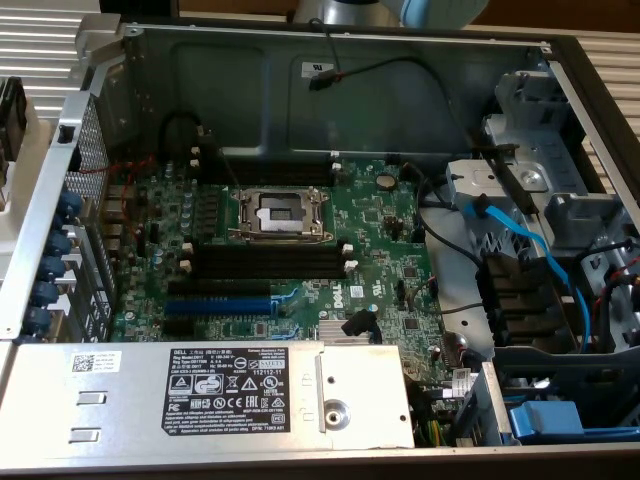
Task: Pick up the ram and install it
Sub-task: 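Pick up the ram and move it above insertion slot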
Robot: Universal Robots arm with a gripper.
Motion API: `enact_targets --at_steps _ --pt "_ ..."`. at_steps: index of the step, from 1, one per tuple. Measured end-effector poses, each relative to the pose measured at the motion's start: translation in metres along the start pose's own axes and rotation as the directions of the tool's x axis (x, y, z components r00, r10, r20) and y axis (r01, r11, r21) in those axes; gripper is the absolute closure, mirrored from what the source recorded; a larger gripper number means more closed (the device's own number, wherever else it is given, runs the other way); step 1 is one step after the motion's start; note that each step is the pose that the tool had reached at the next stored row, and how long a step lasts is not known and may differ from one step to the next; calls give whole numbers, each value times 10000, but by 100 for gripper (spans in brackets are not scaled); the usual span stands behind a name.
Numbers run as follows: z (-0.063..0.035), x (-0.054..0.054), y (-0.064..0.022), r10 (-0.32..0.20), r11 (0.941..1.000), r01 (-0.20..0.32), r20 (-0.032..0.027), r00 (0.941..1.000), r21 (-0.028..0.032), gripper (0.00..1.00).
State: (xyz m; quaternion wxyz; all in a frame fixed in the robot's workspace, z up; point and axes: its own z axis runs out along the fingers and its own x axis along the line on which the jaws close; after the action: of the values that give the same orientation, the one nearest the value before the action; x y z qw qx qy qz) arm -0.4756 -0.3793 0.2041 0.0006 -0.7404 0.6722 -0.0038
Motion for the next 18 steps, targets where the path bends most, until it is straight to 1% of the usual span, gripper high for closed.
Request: enact_targets --at_steps 3,6,18 --pt "-1 1 0 -1 10000 1 8 10000 -85 69" --pt "-2 10 0 -2 9999 2 12 10000 -146 69" --pt "3 17 -2 121 9998 -121 12 9999 -150 69"
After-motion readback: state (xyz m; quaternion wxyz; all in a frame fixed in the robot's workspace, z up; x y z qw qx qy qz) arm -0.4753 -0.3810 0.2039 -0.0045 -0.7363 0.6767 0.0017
